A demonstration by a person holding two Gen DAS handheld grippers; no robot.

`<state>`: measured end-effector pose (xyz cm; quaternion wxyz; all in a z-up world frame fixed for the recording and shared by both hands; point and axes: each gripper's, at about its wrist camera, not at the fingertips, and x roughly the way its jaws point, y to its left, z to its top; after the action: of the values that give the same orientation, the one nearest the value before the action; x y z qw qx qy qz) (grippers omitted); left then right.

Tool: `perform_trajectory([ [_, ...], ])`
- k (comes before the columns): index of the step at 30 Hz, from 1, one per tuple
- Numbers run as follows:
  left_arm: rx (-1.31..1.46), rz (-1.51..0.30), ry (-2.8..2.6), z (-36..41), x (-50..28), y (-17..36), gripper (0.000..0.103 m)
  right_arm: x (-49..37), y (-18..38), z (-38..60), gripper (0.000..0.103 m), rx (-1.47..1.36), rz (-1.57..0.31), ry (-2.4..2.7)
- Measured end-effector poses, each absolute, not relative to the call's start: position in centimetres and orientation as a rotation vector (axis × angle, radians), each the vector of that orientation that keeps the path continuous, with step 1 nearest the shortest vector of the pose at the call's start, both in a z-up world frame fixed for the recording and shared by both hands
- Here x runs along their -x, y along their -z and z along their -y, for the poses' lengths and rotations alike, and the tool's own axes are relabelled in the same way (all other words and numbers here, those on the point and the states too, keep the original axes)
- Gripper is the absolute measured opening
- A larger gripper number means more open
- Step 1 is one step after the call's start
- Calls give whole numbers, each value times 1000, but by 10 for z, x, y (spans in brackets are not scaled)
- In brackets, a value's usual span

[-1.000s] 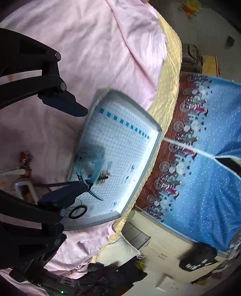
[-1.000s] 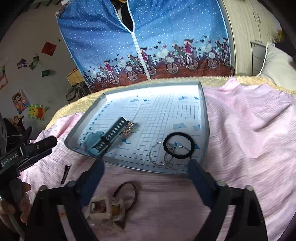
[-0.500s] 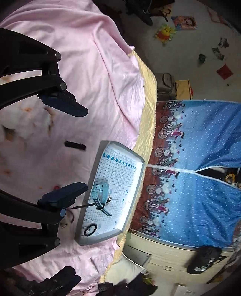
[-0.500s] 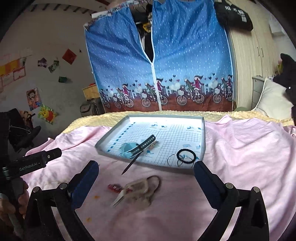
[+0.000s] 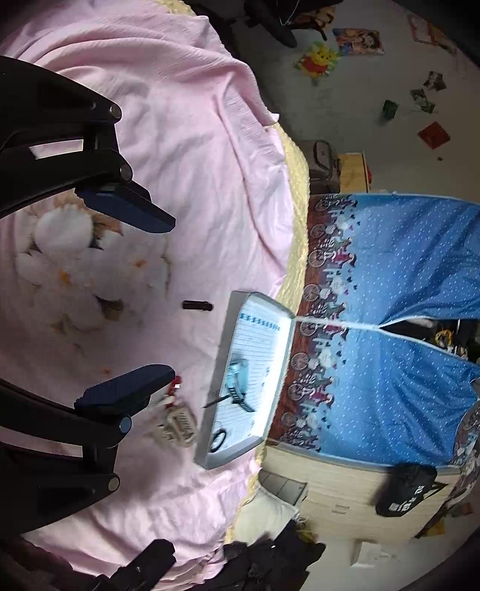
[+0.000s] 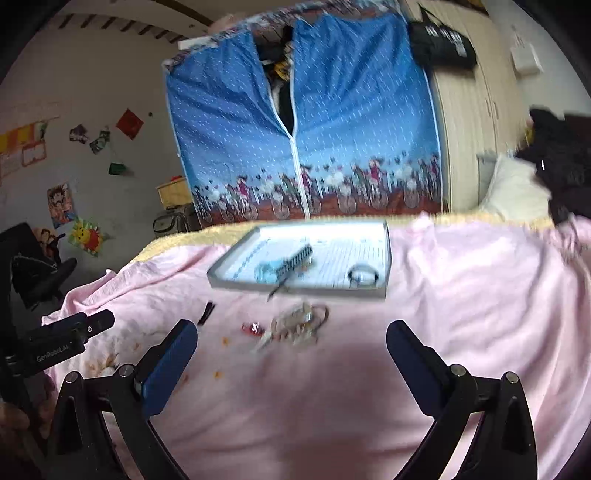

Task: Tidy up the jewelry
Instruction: 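Open and withdraw both tools from the tray, then move the left tool to the black hair clip while the right tool nears the beige claw clip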

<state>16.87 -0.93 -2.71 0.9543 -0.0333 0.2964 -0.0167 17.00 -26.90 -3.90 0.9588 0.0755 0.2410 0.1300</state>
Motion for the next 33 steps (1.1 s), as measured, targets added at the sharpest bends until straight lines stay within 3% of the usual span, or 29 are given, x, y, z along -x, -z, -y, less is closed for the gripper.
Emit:
perform_trajectory([
  [13, 116, -707, 43, -12, -175, 59, 68, -184, 70, 260, 103, -126, -635, -216],
  [19, 96, -824, 81, -9, -192, 75, 68, -226, 90, 247, 103, 38, -754, -219],
  [33, 36, -970, 140, -10, -306, 96, 68, -301, 129, 248, 103, 16, -829, -332],
])
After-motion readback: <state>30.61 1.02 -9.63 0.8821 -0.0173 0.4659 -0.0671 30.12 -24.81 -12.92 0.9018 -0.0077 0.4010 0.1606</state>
